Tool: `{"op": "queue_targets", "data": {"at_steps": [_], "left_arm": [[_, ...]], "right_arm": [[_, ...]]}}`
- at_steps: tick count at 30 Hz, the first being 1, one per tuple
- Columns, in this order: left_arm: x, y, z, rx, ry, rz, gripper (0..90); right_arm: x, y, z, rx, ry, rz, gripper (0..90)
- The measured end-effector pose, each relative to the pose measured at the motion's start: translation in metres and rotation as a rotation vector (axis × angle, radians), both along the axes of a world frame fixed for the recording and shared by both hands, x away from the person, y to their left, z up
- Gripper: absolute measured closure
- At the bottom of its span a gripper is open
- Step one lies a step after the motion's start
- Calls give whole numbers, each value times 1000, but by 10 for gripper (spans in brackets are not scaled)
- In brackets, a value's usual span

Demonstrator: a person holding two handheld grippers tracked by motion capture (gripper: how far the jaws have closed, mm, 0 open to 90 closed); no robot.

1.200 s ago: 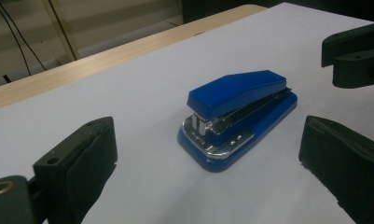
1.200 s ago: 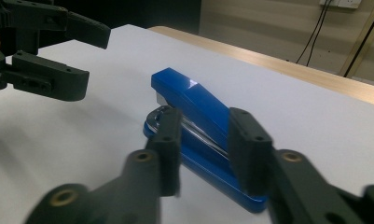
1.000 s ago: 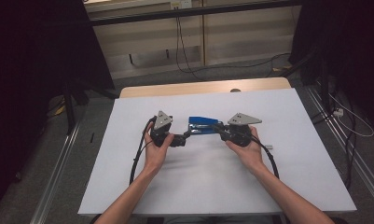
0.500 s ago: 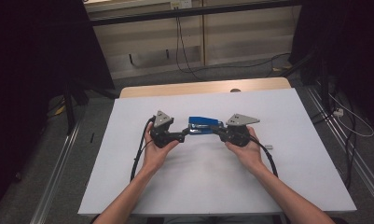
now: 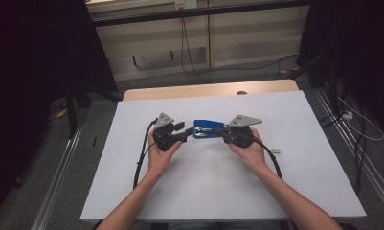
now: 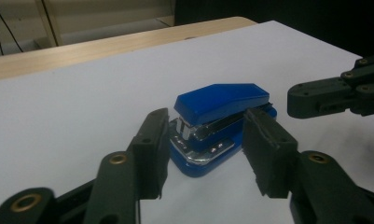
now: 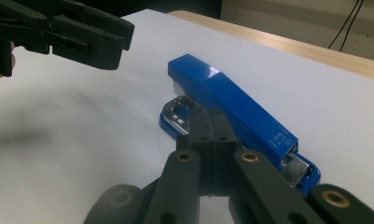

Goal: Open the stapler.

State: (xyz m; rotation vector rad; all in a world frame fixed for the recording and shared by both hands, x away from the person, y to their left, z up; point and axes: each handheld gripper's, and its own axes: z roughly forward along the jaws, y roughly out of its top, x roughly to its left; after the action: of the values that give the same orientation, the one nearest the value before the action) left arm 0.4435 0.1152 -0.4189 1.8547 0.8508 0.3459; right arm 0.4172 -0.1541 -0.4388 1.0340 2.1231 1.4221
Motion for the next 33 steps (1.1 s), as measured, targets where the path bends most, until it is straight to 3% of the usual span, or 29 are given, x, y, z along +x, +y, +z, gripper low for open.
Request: {"op": "queue_targets", "data": {"at_steps": [5, 10, 12, 19, 25, 30, 33], "left_arm": [[3, 0, -4, -13, 20, -10, 736], [5, -1, -4, 3, -3, -2, 854], [7, -1, -6, 3, 6, 0, 900], [11, -8, -13, 65, 33, -16, 900], [17, -11, -15, 107, 32, -6, 900], [20, -10, -19, 115, 40, 6, 900], [22, -10, -22, 109, 58, 21, 900]], "right_arm": [[6, 6, 2, -15, -2, 9, 900], [10, 9, 0, -2, 15, 10, 900], [12, 11, -1, -22, 20, 13, 900], [15, 16, -7, -60, 49, 10, 900], [21, 19, -8, -87, 66, 11, 900], [24, 23, -14, -81, 117, -3, 900], [25, 26, -16, -109, 118, -2, 900]]}}
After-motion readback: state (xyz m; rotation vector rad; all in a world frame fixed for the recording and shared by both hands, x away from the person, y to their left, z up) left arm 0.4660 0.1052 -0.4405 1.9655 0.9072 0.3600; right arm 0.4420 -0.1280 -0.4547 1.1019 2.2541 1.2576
